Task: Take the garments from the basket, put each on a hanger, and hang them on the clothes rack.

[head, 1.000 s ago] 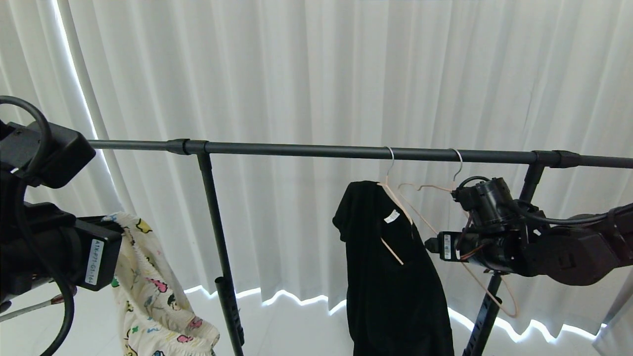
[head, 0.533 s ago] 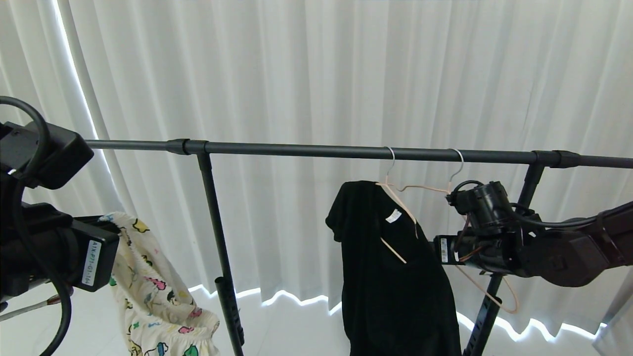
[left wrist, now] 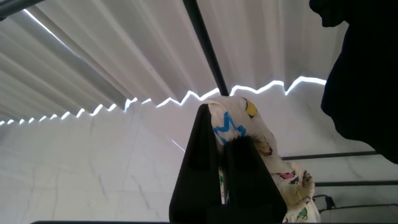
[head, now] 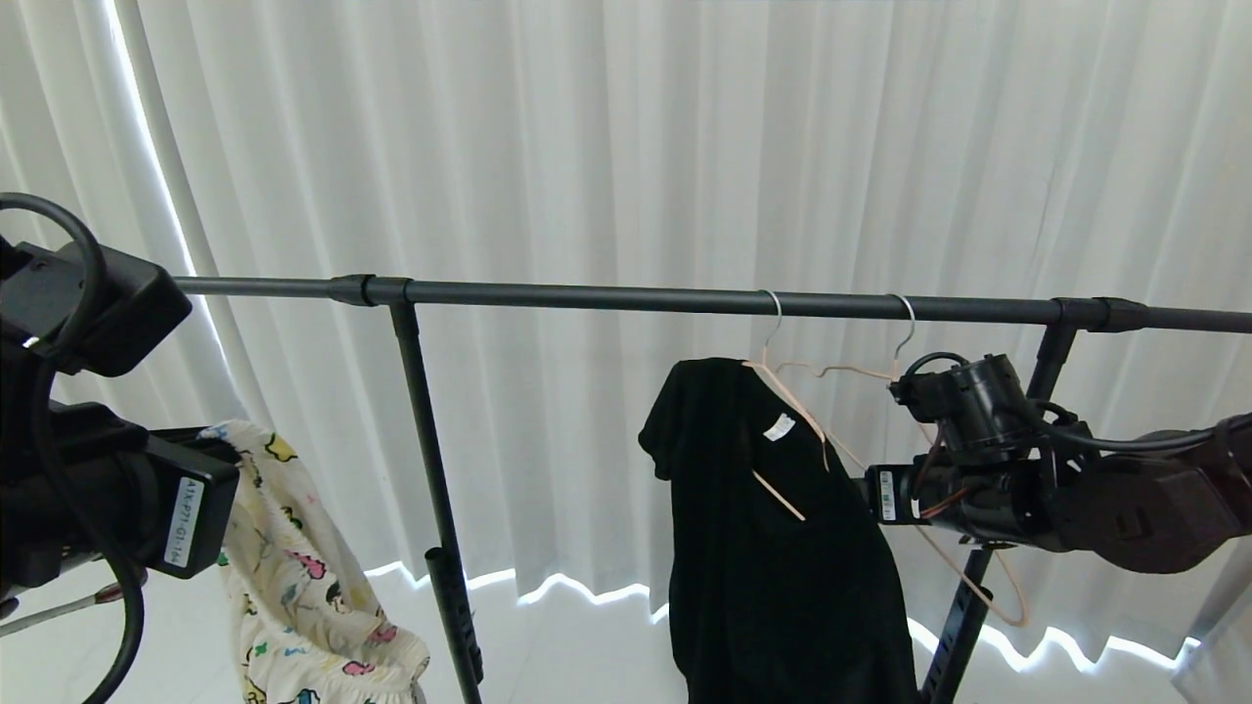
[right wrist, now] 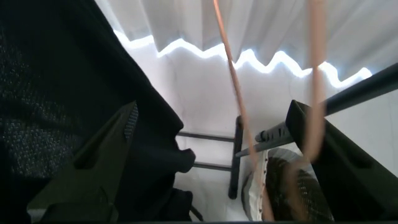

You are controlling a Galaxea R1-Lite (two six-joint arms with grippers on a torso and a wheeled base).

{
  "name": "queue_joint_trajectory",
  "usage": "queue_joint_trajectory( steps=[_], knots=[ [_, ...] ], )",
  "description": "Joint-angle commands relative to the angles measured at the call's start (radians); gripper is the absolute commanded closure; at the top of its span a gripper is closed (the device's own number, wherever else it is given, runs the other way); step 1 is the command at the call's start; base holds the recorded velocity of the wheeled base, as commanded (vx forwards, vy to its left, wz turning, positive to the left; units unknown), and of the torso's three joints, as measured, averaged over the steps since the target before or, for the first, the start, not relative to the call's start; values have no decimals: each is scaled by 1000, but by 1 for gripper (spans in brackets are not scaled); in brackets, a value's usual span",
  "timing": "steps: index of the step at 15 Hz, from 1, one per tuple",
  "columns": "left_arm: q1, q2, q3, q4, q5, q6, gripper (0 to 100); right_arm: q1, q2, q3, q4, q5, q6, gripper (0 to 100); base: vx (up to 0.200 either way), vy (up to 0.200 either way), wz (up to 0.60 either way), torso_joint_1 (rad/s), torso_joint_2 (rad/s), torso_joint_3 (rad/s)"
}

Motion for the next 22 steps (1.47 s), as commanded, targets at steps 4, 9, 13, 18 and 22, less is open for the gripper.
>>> queue_joint_trajectory(
  steps=[4, 9, 13, 18, 22],
  knots=[
    [-2, 2, -2, 0, 1, 1, 100, 0, -29, 18, -3, -9, -13, 0, 0, 0, 0, 0, 0, 0],
    [-2, -6, -9, 0, 4, 20, 100, -8, 18, 15, -83, -14, -20, 0, 0, 0, 0, 0, 0, 0],
    [-2, -4, -12, 0, 10, 20, 100, -8, 31, 13, -95, -12, -37, 100, 0, 0, 0, 0, 0, 0],
    [-2, -3, -12, 0, 10, 18, 100, -12, 37, 12, -95, -14, -36, 100, 0, 0, 0, 0, 0, 0],
    [-2, -1, -11, 0, 10, 16, 100, -15, 11, 15, -112, -31, -37, 100, 0, 0, 0, 0, 0, 0]
  ],
)
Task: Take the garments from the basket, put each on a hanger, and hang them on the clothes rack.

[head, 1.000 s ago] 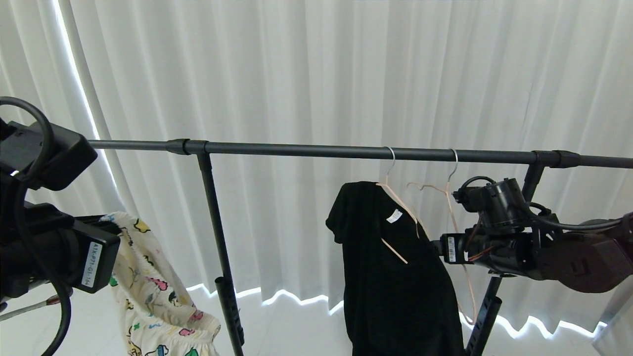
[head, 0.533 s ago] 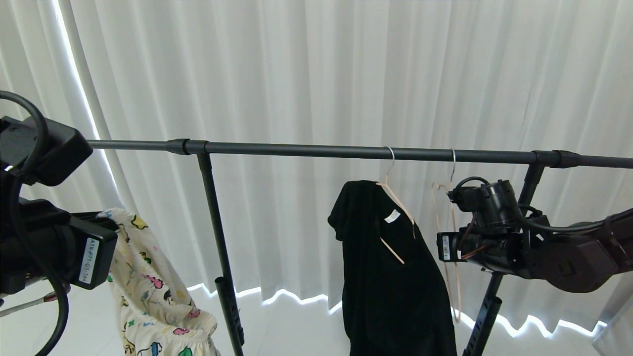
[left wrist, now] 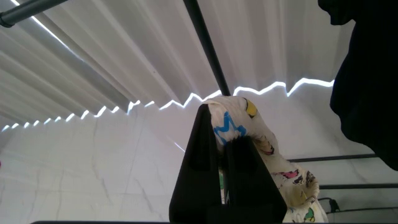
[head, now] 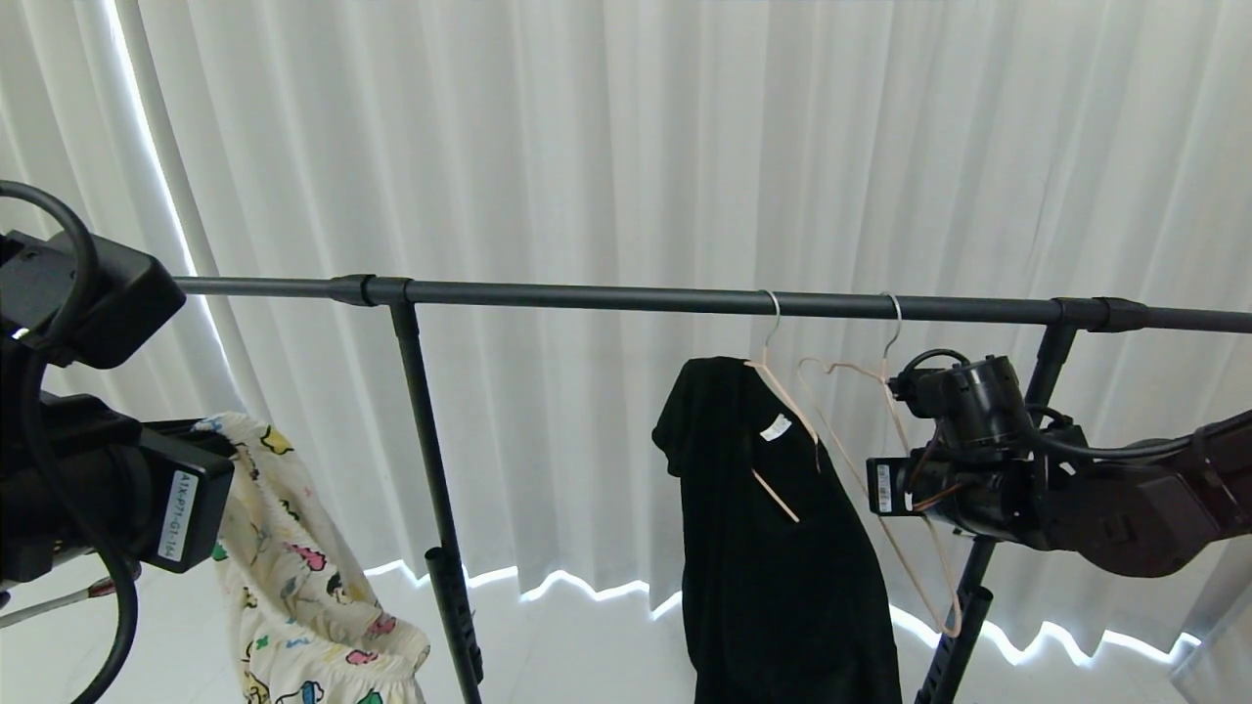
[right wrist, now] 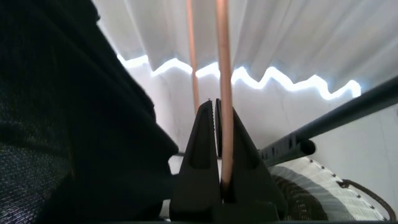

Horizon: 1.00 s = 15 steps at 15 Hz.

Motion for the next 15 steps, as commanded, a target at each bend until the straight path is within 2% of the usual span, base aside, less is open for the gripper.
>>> queue_joint_trajectory(
  steps=[1, 6, 9, 12, 15],
  knots=[
    [0, 0, 0, 0, 1, 0, 100, 0, -29, 3, -10, -16, 2, 100, 0, 0, 0, 0, 0, 0],
    [-3, -1, 0, -1, -1, -2, 100, 5, -177, 100, -47, -41, 0, 100, 0, 0, 0, 0, 0, 0],
    [-20, -14, 2, -3, -1, -2, 100, 6, -200, 167, -160, -62, -3, 100, 0, 0, 0, 0, 0, 0],
    [-20, -17, 2, -3, -1, -3, 100, 6, -222, 241, -266, -85, -58, 100, 0, 0, 0, 0, 0, 0],
    [-22, -15, 3, -3, -1, 0, 100, 5, -322, 336, -275, -87, -112, 100, 0, 0, 0, 0, 0, 0]
  ],
)
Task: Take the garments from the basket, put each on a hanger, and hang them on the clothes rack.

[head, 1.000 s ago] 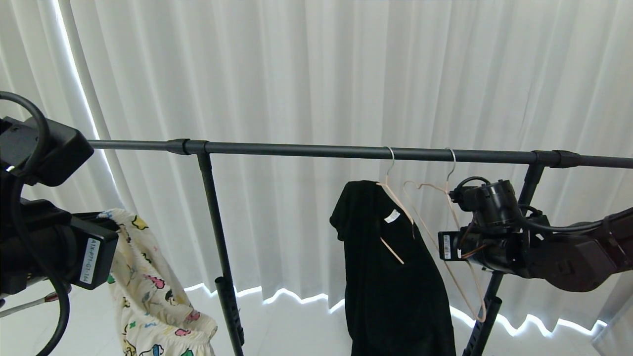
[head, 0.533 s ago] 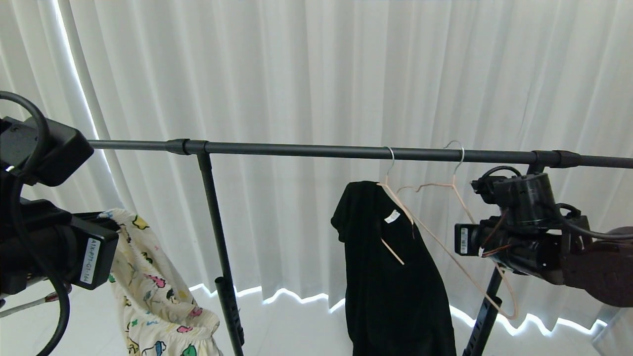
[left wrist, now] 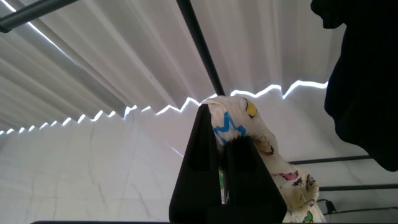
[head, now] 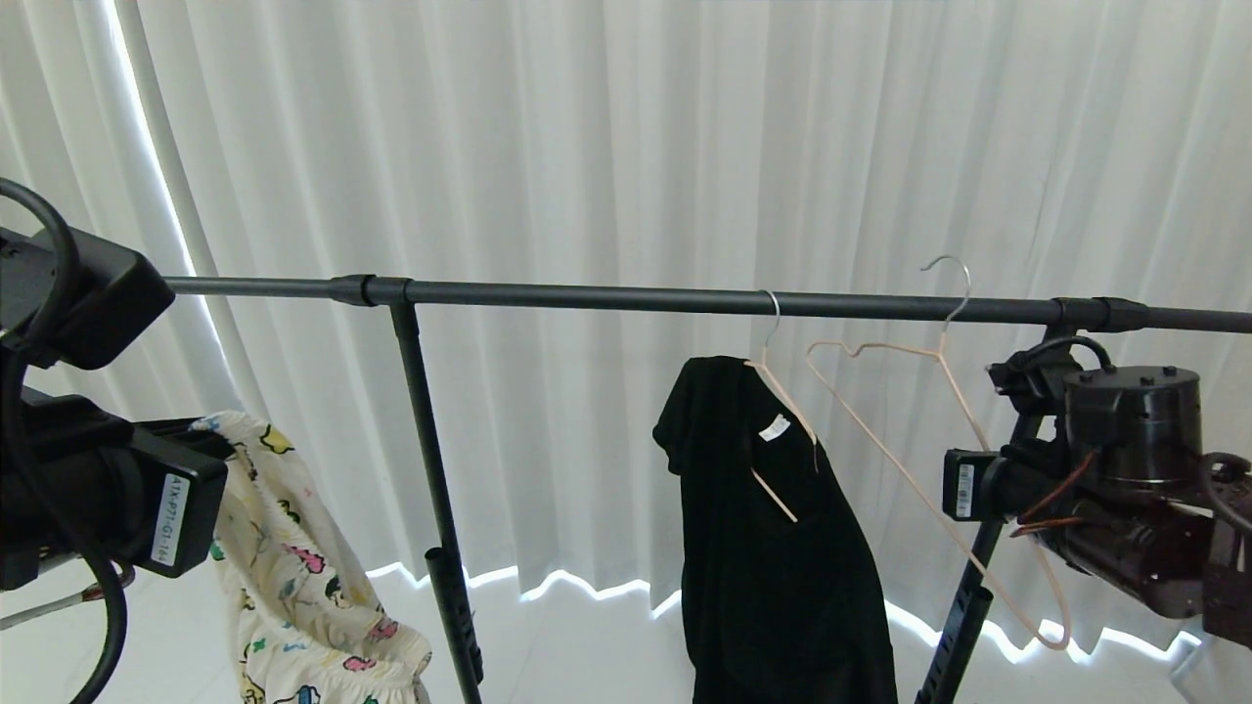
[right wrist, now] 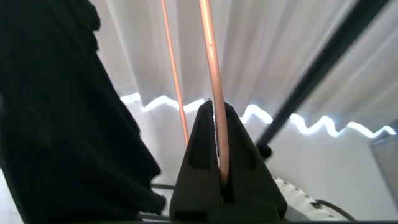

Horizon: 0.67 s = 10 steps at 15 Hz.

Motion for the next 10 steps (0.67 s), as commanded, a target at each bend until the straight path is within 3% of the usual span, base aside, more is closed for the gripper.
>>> queue_joint_trajectory(
  steps=[1, 2, 7, 10],
  knots=[
    [0, -1, 1, 1, 1, 0, 100, -6, -105, 87, -2, 0, -32, 100, 0, 0, 0, 0, 0, 0],
    [0, -1, 1, 1, 1, -1, 100, -12, -129, 107, -2, 2, -44, 100, 0, 0, 0, 0, 0, 0],
    [0, -3, 7, -1, 1, -4, 100, -15, -281, 231, 1, 9, -157, 100, -200, 0, 0, 6, 1, 3],
    [0, 6, 30, -79, 1, 0, 100, -15, -318, 240, 1, 14, -191, 100, -200, 0, 0, -9, -4, 7]
  ],
)
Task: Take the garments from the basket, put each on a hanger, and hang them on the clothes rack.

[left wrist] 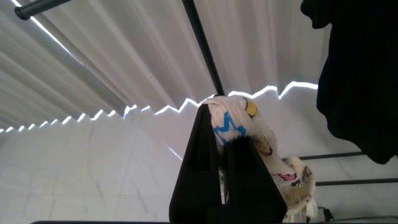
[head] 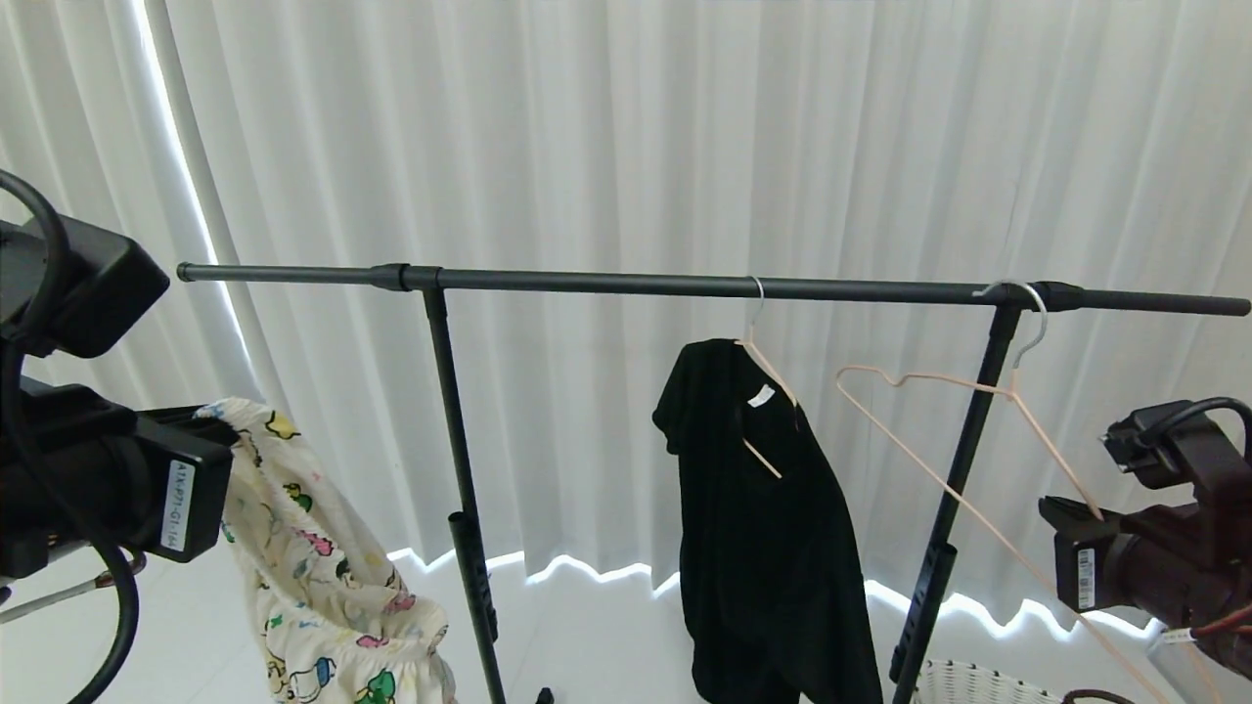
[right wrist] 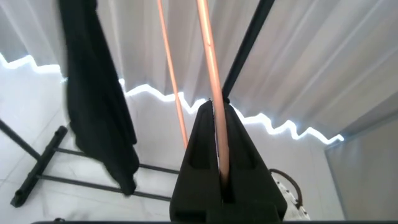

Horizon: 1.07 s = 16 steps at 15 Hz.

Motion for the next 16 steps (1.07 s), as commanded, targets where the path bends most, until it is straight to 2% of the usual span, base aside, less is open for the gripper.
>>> queue_joint_trajectory(
  steps=[1, 6, 9, 11, 14, 16],
  knots=[
    [0, 8, 26, -26, -1, 2, 100, 3, -39, 3, 0, 1, -9, 100, -200, 0, 0, 2, 7, 7],
    [-29, 8, 47, -38, -4, 2, 100, 3, -87, -3, 0, 60, -70, 100, -200, 0, 0, 0, 3, 2],
    [-29, 11, 55, -38, -4, 2, 100, 16, -88, -9, 0, 68, -78, 100, -200, 0, 0, 2, 1, -1],
    [-29, 9, 70, -38, -4, 2, 100, 38, -91, -11, -5, 82, -78, 100, 0, 0, 0, 0, 0, 0],
    [-29, 17, 119, -38, -4, 2, 100, 165, -113, -9, -5, 200, -76, 100, 0, 0, 0, 0, 0, 0],
    [-27, 58, 113, -38, 8, 2, 100, 271, -84, -9, -5, 214, -69, 100, 0, 0, 0, 0, 0, 0]
  ],
)
